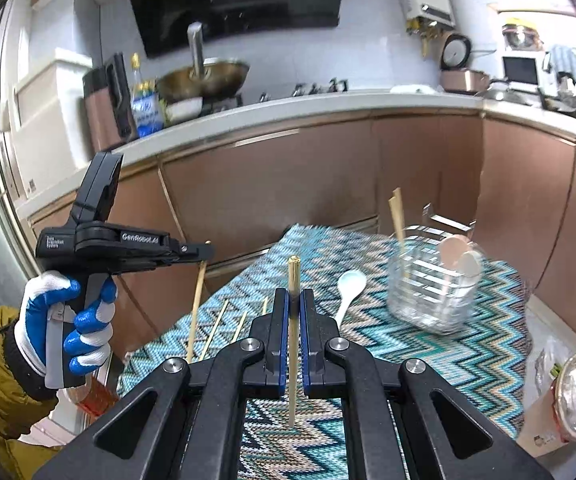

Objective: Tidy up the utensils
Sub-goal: 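Lift both chopsticks and carry them toward the wire holder, then open both tools over the wire holder to drop the chopsticks, then withdraw both tools from the holder back over the cloth, then grasp the white spoon with the right tool while the left tool grasps a chopstick, then lift the spoon and chopstick and carry both over the wire holder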

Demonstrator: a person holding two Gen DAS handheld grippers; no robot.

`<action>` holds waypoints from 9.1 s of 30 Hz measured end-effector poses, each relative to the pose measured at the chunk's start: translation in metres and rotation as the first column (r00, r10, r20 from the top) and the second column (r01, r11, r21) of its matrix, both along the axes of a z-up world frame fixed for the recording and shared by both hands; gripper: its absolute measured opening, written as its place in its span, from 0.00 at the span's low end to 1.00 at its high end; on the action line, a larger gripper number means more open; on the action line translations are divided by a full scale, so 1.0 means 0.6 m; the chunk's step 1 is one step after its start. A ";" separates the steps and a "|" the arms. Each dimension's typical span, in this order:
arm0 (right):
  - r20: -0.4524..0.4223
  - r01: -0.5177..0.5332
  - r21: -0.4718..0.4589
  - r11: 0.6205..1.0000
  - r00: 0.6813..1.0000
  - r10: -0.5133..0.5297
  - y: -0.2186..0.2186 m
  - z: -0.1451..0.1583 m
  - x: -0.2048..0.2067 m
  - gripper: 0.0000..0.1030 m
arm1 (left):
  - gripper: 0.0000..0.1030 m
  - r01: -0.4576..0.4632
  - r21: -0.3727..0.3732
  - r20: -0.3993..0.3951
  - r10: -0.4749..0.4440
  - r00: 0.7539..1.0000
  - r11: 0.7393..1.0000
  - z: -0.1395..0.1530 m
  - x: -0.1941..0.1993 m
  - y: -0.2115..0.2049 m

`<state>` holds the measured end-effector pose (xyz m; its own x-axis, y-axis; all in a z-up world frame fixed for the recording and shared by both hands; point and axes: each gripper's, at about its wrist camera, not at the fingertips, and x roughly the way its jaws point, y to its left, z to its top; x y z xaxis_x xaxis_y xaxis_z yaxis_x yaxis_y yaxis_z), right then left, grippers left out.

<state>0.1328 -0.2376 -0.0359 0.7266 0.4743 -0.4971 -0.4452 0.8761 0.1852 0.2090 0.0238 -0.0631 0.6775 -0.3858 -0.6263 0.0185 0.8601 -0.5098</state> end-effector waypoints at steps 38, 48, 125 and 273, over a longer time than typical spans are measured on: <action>0.228 0.255 0.088 0.963 0.936 -0.268 -0.137 -0.025 0.272 0.05 | 0.05 -0.192 0.146 0.481 0.100 0.871 0.971 0.040 0.306 -0.318; 0.143 0.280 0.101 0.955 0.946 -0.292 -0.147 -0.090 0.280 0.08 | 0.25 -0.183 0.163 0.438 0.095 0.894 0.970 0.000 0.290 -0.310; 0.230 0.411 0.072 0.909 0.880 -0.416 -0.064 -0.006 -0.030 1.00 | 0.56 -0.285 0.427 0.447 0.074 0.892 0.858 0.051 -0.115 -0.118; -0.128 -0.016 -0.160 0.987 0.992 -0.005 -0.050 -0.156 0.069 0.06 | 0.05 0.116 0.081 -0.023 -0.114 0.993 0.990 -0.077 0.097 -0.070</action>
<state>0.1742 -0.2674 -0.1295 0.6497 0.3848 -0.6556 -0.4319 0.8966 0.0982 0.2670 -0.0182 -0.1095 0.6198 -0.4072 -0.6708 0.1112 0.8917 -0.4387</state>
